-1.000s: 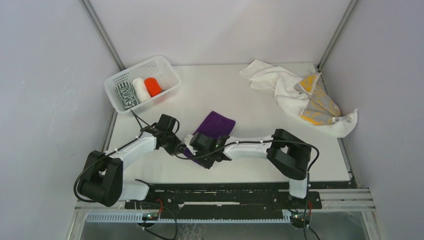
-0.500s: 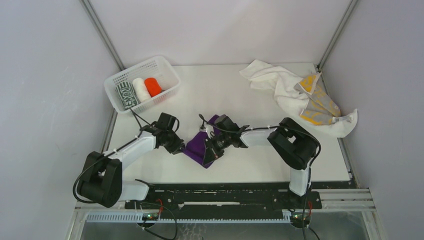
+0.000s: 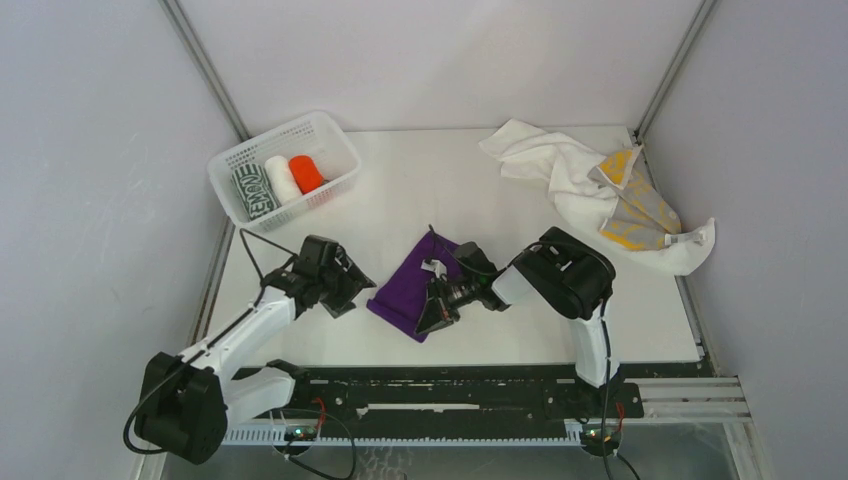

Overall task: Roll the towels
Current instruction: Roll the towel at the center of the board.

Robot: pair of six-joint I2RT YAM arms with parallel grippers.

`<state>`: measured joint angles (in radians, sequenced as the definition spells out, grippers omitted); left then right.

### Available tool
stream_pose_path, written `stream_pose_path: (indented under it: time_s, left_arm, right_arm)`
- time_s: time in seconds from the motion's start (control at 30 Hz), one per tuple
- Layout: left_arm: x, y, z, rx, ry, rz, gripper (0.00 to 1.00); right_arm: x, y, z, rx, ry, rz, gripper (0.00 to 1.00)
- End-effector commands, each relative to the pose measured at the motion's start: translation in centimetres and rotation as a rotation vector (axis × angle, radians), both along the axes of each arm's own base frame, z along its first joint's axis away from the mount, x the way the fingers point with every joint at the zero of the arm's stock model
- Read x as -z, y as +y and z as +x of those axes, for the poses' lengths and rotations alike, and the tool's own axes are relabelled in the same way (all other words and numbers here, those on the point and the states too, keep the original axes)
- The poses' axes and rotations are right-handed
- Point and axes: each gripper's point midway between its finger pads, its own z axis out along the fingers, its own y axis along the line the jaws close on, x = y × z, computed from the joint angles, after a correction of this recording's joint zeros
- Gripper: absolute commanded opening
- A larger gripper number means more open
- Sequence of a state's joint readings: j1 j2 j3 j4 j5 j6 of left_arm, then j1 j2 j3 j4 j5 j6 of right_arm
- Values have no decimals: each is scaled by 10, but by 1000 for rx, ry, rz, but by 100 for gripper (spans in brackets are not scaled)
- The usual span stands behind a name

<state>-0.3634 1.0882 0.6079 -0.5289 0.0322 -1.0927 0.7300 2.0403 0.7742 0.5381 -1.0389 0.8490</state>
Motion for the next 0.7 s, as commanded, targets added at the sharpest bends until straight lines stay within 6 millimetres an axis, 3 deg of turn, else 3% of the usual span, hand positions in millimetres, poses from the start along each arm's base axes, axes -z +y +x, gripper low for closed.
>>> stream_pose_path:
  time_s: [0.0,0.47,0.67]
  left_arm:
    - [3,-4,-11,-4,-22,-67,72]
    - [18,-1,-30,-103,-187,-238,72]
    - [30,-1,-28,-106,-210,-257,66]
  right_arm:
    - [-8,3,10,56,25,71,0]
    - [8,-6,14,115,110,23,0]
    - [11,-7,13,117,125,16,0]
